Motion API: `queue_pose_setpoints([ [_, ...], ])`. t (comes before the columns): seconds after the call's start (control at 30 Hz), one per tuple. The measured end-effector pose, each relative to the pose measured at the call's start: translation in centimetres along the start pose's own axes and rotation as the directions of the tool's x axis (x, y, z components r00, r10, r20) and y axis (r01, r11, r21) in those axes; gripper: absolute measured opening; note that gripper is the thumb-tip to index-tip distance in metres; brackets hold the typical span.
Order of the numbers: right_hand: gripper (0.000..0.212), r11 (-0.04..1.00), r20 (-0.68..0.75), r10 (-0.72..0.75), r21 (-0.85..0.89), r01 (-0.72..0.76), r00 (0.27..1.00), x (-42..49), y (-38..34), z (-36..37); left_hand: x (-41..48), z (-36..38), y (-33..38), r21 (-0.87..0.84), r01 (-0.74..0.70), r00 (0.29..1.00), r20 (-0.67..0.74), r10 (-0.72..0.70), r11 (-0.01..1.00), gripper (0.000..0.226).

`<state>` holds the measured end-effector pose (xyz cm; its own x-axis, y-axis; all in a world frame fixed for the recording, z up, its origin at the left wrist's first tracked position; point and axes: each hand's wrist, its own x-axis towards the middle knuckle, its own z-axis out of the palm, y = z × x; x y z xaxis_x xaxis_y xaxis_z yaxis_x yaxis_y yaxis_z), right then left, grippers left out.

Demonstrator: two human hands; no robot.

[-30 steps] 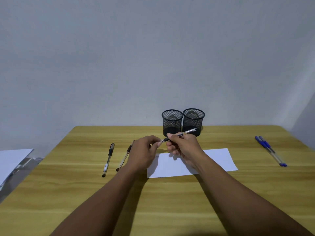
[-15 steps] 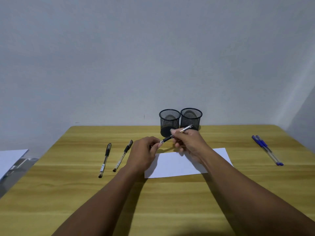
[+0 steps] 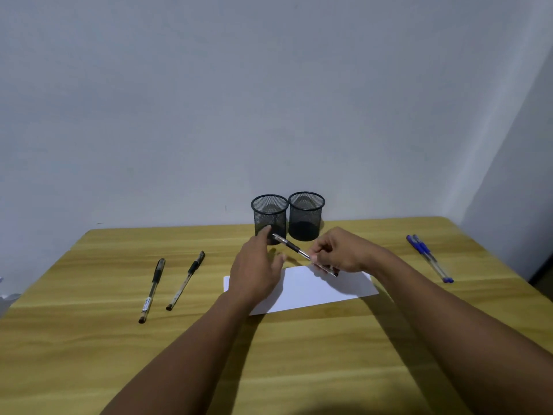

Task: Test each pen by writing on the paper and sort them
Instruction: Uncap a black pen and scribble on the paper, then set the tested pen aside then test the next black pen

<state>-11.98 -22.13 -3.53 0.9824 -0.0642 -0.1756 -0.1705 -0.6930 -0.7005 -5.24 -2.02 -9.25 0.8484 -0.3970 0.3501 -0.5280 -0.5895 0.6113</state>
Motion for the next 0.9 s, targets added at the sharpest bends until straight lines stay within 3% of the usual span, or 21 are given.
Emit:
queue_pose_setpoints([
  [0.1,0.012,0.993,-0.232,0.115,-0.010,-0.120,0.966,-1.5,3.2,-2.3,-0.5,2.2,1.7,0.085,-0.110,0.987,0.124,0.100,0.990,0.073],
  [0.2,0.016,0.963,-0.450,0.200,-0.075,-0.260,0.870,-3.3,6.9,-4.8,-0.9,4.5,3.8,0.154,-0.276,0.941,0.245,0.234,0.949,0.072],
  [0.27,0.019,0.937,-0.518,0.265,-0.062,-0.345,0.813,-4.3,9.1,-5.8,-1.0,5.8,5.3,0.187,-0.350,0.906,0.317,0.281,0.918,0.068],
  [0.37,0.014,0.895,-0.595,0.330,-0.050,-0.444,0.732,-5.7,11.6,-6.2,-0.7,7.7,7.1,0.214,-0.424,0.860,0.401,0.317,0.880,0.063],
  [0.53,0.017,0.831,-0.600,0.358,-0.144,-0.537,0.715,-5.9,14.1,-5.9,-0.3,9.7,7.8,0.233,-0.483,0.788,0.537,0.302,0.844,0.055],
  [0.7,0.022,0.794,-0.666,0.330,-0.187,-0.579,0.669,-5.4,15.2,-5.4,-0.6,10.5,7.2,0.203,-0.467,0.794,0.525,0.307,0.860,0.054],
  [0.9,0.024,0.824,-0.723,0.263,-0.177,-0.539,0.639,-5.4,15.5,-4.9,-0.7,10.8,6.7,0.181,-0.457,0.805,0.500,0.319,0.871,0.054],
])
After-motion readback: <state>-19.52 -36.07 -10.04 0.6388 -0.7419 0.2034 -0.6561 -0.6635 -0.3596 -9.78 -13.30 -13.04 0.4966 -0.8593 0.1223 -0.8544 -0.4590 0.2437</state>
